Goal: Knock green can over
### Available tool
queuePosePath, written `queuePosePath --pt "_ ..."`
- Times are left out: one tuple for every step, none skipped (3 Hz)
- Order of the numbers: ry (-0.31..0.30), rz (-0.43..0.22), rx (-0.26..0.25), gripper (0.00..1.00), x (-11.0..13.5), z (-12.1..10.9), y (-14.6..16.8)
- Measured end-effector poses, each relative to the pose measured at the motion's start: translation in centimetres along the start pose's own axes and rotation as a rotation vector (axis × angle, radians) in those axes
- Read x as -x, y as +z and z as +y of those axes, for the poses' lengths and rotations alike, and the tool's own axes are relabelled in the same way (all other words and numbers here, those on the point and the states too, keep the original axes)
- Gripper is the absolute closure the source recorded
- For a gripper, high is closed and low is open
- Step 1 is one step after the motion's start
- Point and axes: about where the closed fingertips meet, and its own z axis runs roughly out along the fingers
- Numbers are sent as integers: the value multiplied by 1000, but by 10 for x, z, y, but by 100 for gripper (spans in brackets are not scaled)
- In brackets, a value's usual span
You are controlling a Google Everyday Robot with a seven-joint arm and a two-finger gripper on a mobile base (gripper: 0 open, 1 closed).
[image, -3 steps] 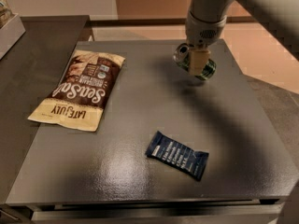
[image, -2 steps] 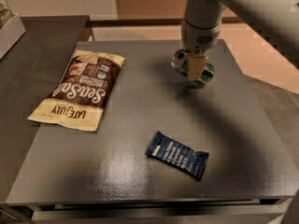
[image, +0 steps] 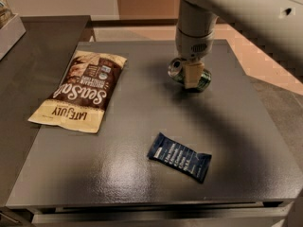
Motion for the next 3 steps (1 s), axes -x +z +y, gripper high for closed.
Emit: queuePosePath --pt "-21 6 7 13 4 2 5" --pt "-20 4 1 0 5 1 5" --pt "-20 4 1 0 5 1 5"
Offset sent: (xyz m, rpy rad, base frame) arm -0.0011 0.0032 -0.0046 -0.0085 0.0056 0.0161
